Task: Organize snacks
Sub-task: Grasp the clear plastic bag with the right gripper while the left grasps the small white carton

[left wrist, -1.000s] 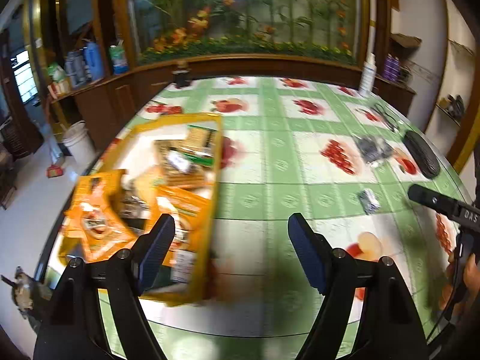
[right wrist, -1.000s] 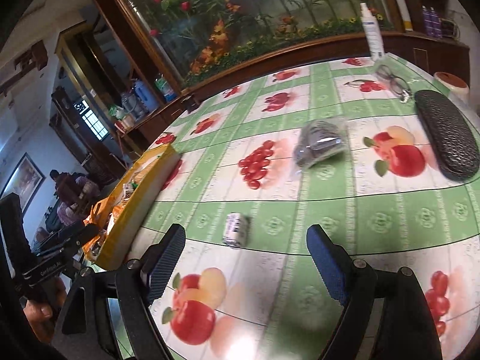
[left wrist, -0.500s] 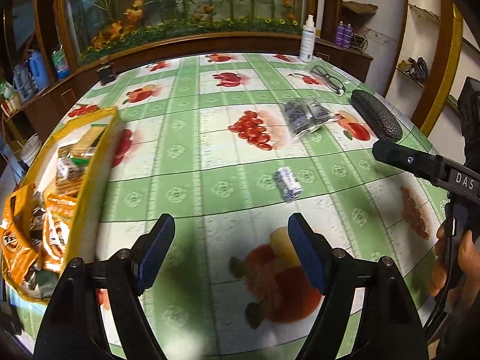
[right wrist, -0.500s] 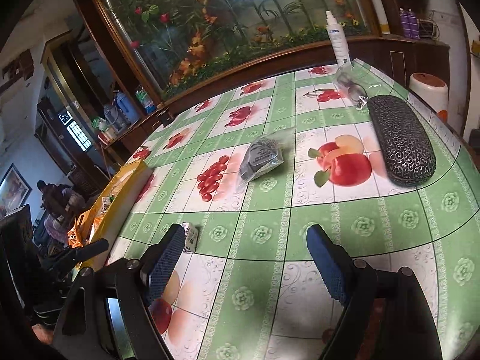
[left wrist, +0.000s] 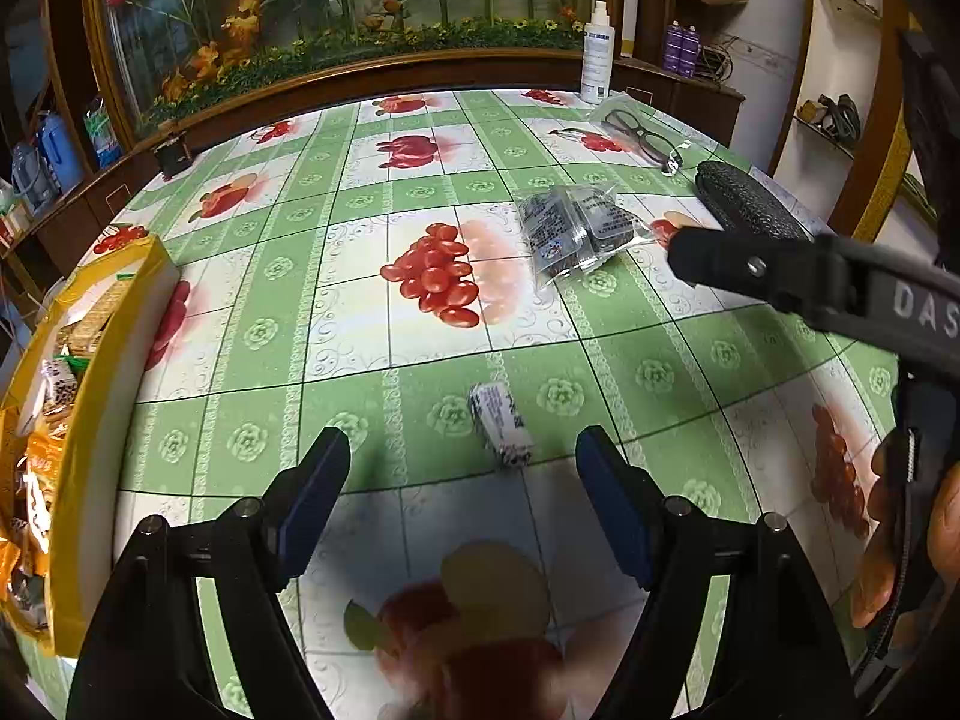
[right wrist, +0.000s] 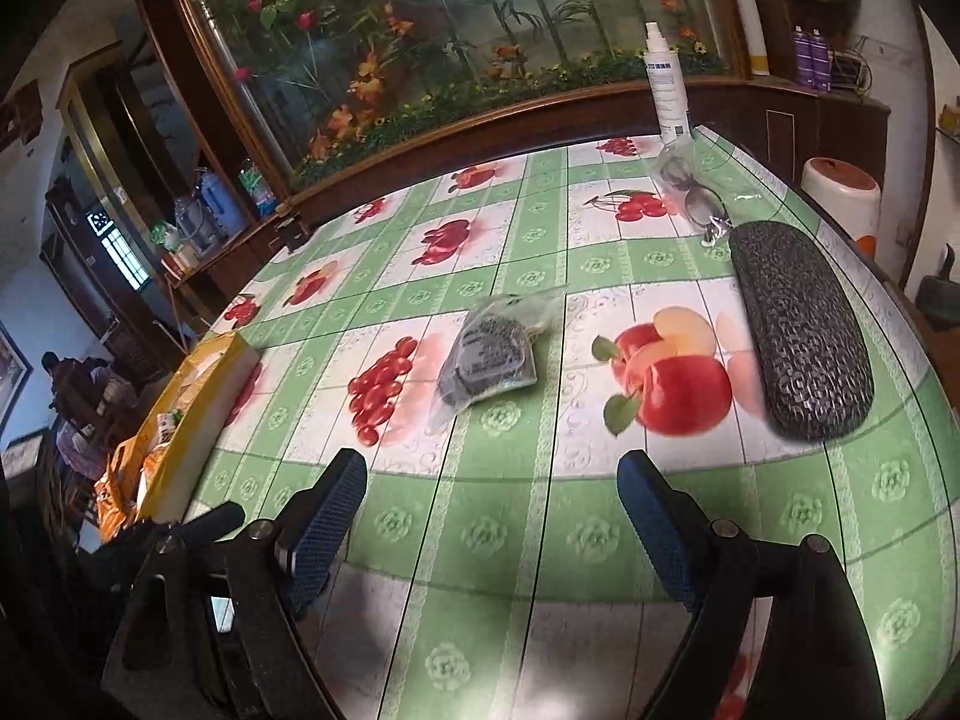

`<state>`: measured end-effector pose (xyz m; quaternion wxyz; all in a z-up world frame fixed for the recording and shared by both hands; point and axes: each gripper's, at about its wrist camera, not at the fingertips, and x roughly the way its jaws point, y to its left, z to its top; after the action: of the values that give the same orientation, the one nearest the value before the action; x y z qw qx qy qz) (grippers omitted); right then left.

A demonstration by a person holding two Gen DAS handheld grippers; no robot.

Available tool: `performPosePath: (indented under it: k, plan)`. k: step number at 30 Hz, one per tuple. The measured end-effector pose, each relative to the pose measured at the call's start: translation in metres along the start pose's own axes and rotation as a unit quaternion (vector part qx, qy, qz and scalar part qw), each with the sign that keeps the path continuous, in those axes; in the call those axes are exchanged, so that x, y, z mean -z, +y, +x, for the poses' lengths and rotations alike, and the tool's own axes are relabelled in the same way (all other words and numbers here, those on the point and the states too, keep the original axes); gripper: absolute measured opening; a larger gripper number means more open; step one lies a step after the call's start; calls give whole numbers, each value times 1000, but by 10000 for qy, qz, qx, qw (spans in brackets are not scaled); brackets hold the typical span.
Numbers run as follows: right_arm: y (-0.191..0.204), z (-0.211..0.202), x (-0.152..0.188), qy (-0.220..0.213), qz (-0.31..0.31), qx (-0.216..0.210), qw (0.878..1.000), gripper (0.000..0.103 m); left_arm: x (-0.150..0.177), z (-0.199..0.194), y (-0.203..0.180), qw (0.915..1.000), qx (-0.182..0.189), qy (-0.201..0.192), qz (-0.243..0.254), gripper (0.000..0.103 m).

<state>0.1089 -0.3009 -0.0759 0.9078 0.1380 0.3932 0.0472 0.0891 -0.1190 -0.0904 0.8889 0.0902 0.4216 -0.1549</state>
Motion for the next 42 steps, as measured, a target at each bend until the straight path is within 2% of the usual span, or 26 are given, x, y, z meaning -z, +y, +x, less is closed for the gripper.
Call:
performPosePath:
  k: [4, 10, 17, 19, 23, 29, 34, 37, 39, 41, 42]
  plan:
    - [10, 25, -19, 121, -176, 56, 9998, 88, -8, 11, 3, 9999, 34, 34, -161, 78]
    - [23, 68, -34, 397, -325, 151, 9986, 88, -14, 25, 17, 9979, 335, 186, -529, 78]
    - [20, 101, -43, 572, -327, 612, 9960, 88, -14, 30, 23, 9971, 405, 261, -589, 78]
    - [16, 105, -43, 579, -321, 666, 9956, 84, -14, 31, 24, 9969, 445, 271, -589, 78]
    - [18, 103, -42, 530, -532, 715, 9946, 59, -14, 30, 24, 9963, 595, 241, -574, 77]
    - [16, 85, -37, 328, -476, 578, 9966, 48, -14, 33, 17, 9974, 510, 261, -445, 77]
    - [8, 67, -35, 199, -287, 354, 9988, 44, -14, 36, 10, 9988, 296, 223, -325, 77]
    - [4, 57, -33, 125, -208, 263, 9994, 42, -14, 36, 10, 9989, 300, 216, -301, 77]
    - [2, 51, -32, 81, -155, 209, 9996, 40, -12, 34, 11, 9990, 295, 182, -277, 66]
    - [-1, 47, -30, 70, -95, 154, 9998, 40, -10, 31, 13, 9994, 238, 148, -214, 44]
    - [-2, 45, -29, 59, -76, 160, 9998, 40, -10, 30, 14, 9994, 249, 141, -206, 38]
